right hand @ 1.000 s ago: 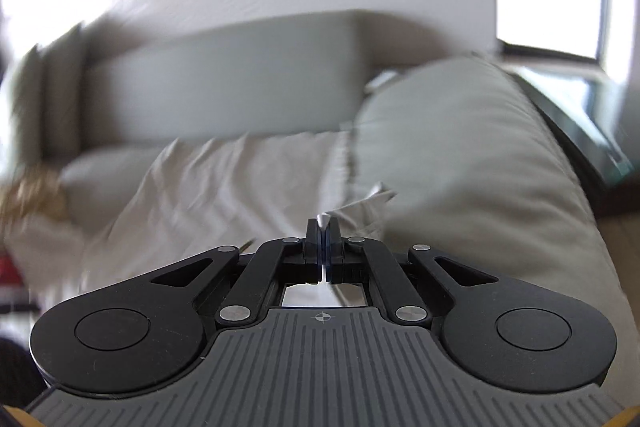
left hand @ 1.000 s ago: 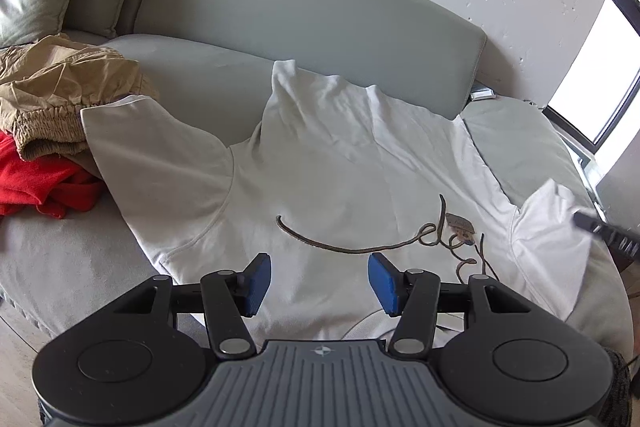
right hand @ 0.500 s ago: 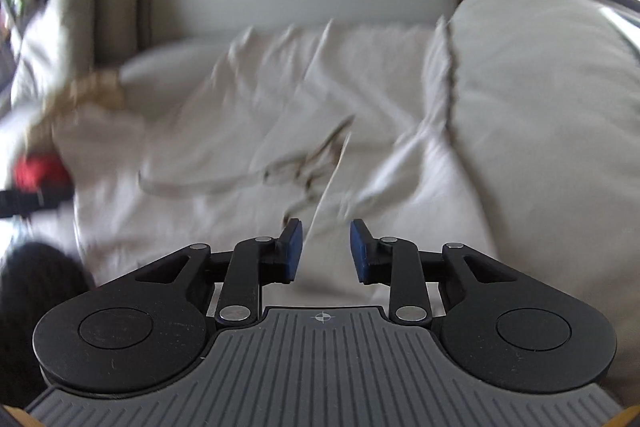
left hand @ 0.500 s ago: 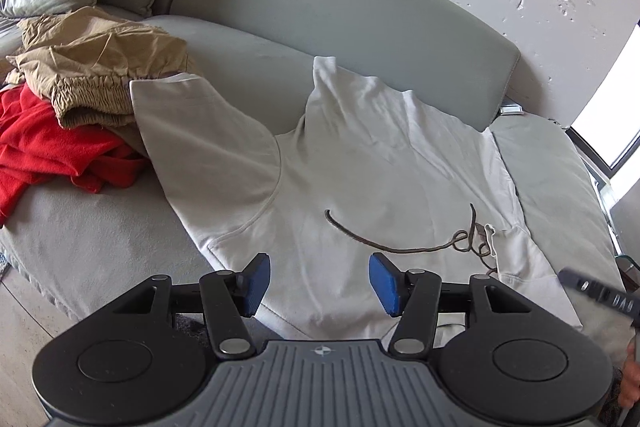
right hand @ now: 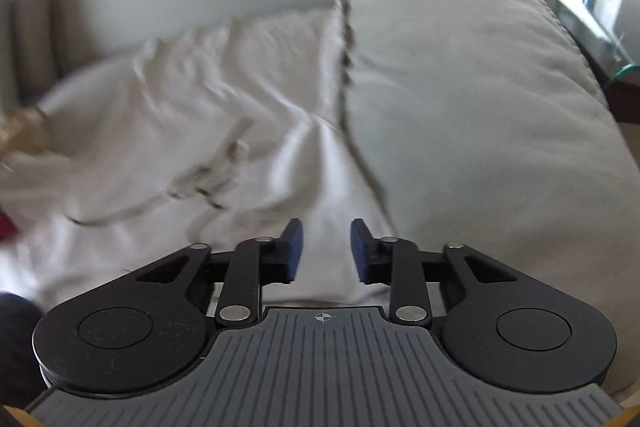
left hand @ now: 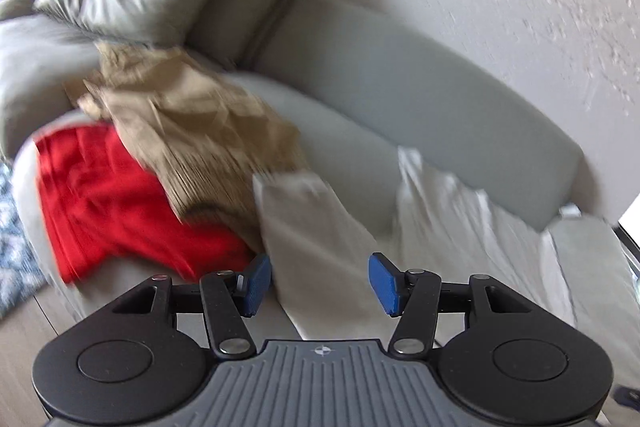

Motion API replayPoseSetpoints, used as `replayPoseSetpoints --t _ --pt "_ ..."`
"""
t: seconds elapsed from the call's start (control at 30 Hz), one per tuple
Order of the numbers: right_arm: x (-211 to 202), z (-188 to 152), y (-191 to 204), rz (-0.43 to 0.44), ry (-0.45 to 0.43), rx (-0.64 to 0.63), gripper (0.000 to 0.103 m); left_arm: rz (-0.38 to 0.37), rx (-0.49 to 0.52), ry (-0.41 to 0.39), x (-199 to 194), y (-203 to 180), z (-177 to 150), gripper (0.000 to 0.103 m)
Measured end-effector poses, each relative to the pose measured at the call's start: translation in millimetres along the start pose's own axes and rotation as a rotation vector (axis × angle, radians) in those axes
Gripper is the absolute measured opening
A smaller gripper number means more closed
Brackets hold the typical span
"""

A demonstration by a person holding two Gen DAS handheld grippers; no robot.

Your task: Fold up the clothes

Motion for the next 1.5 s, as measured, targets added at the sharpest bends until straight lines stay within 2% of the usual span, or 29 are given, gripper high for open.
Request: replayPoseSetpoints --t 0.13,0.23,0.33,0.53,0.57,0.6,0.63,0.7,0.9,0.97,1.0,1.03,1.07,1.17,1.27,1.3,1.37,1.43,1.47,1.5 --pt "-23 3 16 0.131 -0.027 0.120 0.036 0.040 0.076 -0.086 17 16 21 0.048" --pt "-31 1 34 0.189 -0.037 0.156 0.036 -0.009 0.113 -0.064 33 20 22 0.042" --pt "-37 2 48 0.211 -0.044 0.131 0.036 0.003 0.171 -0.038 50 20 18 0.038" --pt "-45 4 54 0.218 -0.045 0.114 0.038 -0.024 0.217 -0.007 70 19 15 0.035" --pt "-45 3 54 0.216 -0.042 0.116 0.038 -0.022 0.229 0.002 73 18 15 0.028" --pt "-44 3 53 0.215 -0.039 0.120 0.039 -0.012 0.239 0.010 75 18 15 0.007" --pt "-43 2 53 0.216 -0.036 0.124 0.040 -0.003 0.242 0.018 76 18 15 0.002" --pt "-43 2 52 0.217 -0.032 0.131 0.040 -0.005 0.229 0.018 74 19 17 0.000" --pt "-46 0 47 0.234 -0.038 0.159 0.040 -0.023 0.247 -0.003 59 12 22 0.000" --pt "-48 -1 45 0.244 -0.041 0.164 0.040 -0.022 0.239 0.001 57 11 22 0.005" --pt "-49 -1 44 0.249 -0.042 0.166 0.040 -0.014 0.236 0.008 57 12 22 0.015" --pt "-50 -2 43 0.253 -0.044 0.167 0.040 -0.009 0.232 0.019 58 12 21 0.039" --pt "-51 -2 42 0.255 -0.045 0.168 0.041 -0.003 0.228 0.031 59 13 20 0.046" --pt "-51 -3 37 0.250 -0.040 0.174 0.041 -0.001 0.234 0.020 61 15 16 0.045" --pt "-50 -4 35 0.243 -0.037 0.181 0.042 -0.014 0.210 0.025 64 17 15 0.036" --pt "-50 -4 36 0.242 -0.036 0.179 0.042 -0.024 0.213 0.032 66 16 14 0.029" --pt "-50 -4 38 0.242 -0.035 0.174 0.042 -0.032 0.229 0.040 68 14 13 0.025" --pt "-49 -3 40 0.243 -0.034 0.170 0.042 -0.041 0.246 0.048 69 12 12 0.014" --pt "-48 -3 41 0.244 -0.033 0.169 0.042 -0.041 0.246 0.048 69 12 12 0.011" --pt "-48 -3 41 0.246 -0.031 0.170 0.042 -0.039 0.240 0.044 68 13 13 0.003"
Point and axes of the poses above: each gripper's, at about its wrist camera, not at the fingertips, and x roughly the way its jaws point, y to its left, z to its top, the point moved 3 cm from there along x, roughly the way its jaws point, and after that the axes turned 9 degrees about -y, right-handed, at the moved point
